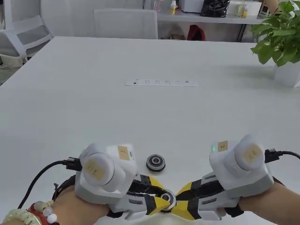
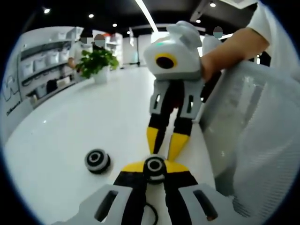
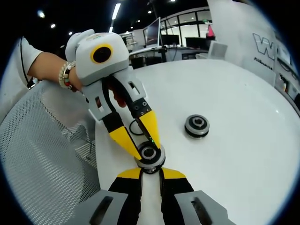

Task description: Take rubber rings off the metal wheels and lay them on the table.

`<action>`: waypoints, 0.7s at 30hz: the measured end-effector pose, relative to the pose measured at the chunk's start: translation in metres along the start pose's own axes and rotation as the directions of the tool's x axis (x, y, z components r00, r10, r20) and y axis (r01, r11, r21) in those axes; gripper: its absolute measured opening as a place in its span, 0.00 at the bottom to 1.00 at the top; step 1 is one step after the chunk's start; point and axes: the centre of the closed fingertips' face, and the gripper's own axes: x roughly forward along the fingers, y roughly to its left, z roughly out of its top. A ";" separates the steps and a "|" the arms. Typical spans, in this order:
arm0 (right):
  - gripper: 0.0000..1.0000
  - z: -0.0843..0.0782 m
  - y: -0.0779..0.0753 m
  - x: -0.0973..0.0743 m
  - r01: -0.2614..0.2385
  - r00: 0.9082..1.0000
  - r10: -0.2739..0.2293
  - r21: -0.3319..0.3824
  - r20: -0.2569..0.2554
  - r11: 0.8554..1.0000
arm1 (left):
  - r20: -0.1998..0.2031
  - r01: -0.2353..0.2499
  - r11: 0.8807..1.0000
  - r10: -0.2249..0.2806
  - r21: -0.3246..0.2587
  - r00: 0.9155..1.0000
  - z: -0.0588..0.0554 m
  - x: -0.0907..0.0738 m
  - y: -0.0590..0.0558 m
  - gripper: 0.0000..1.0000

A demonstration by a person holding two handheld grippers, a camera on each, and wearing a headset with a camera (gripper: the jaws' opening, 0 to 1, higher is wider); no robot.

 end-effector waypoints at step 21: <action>0.00 -0.002 -0.003 -0.004 0.022 1.000 -0.021 0.058 -0.007 0.998 | 0.015 -0.004 1.000 0.004 0.005 1.000 0.000 0.000 0.000 0.15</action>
